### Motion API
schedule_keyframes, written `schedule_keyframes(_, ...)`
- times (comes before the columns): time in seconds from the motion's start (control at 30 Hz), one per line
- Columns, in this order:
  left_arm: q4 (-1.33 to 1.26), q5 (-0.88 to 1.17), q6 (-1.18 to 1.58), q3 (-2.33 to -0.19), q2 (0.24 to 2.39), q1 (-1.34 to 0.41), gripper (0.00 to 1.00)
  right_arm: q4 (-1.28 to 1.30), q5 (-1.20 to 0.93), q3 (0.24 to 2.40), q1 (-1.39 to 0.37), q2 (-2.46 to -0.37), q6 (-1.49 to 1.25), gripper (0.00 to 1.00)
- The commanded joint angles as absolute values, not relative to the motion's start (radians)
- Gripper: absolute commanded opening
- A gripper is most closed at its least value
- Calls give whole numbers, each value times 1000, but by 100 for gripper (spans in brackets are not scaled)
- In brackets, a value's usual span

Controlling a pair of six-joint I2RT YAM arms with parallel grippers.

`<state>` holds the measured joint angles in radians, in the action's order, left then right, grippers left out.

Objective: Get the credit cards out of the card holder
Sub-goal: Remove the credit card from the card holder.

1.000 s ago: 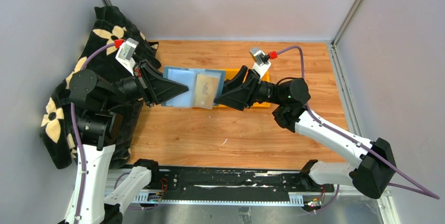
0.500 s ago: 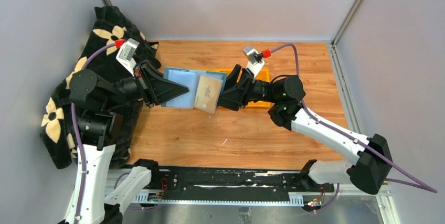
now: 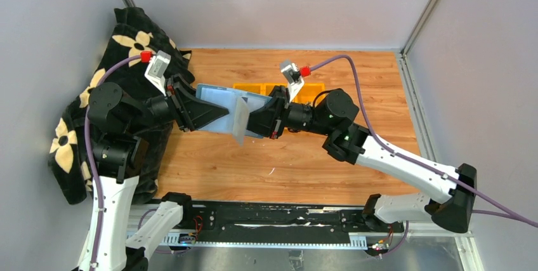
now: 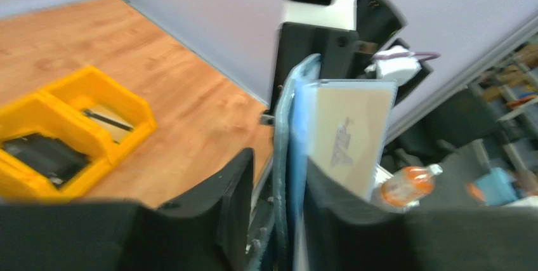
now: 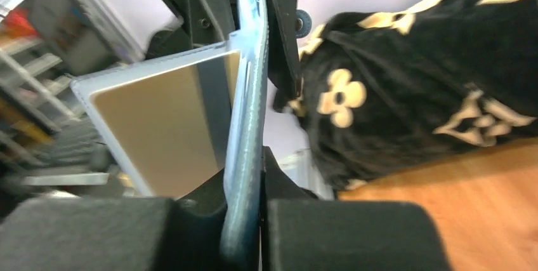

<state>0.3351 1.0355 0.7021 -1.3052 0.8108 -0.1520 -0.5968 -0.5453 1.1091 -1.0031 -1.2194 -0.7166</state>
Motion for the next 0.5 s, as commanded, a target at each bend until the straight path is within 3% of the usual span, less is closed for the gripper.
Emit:
schedule_keyframes(0.0,448,982,553,-1325,795,-149,47,-193,-209,1262,-1121,-1174,-404,1)
schedule_keyframes(0.1,479,958,515,-1323,785,-149,67,-23,-41,1364,-1187,-1200,-279,0)
schedule_keyframes(0.47,428,909,537,-1296,725,-149,91,239,454,1539,-1335,-1293,-8,0)
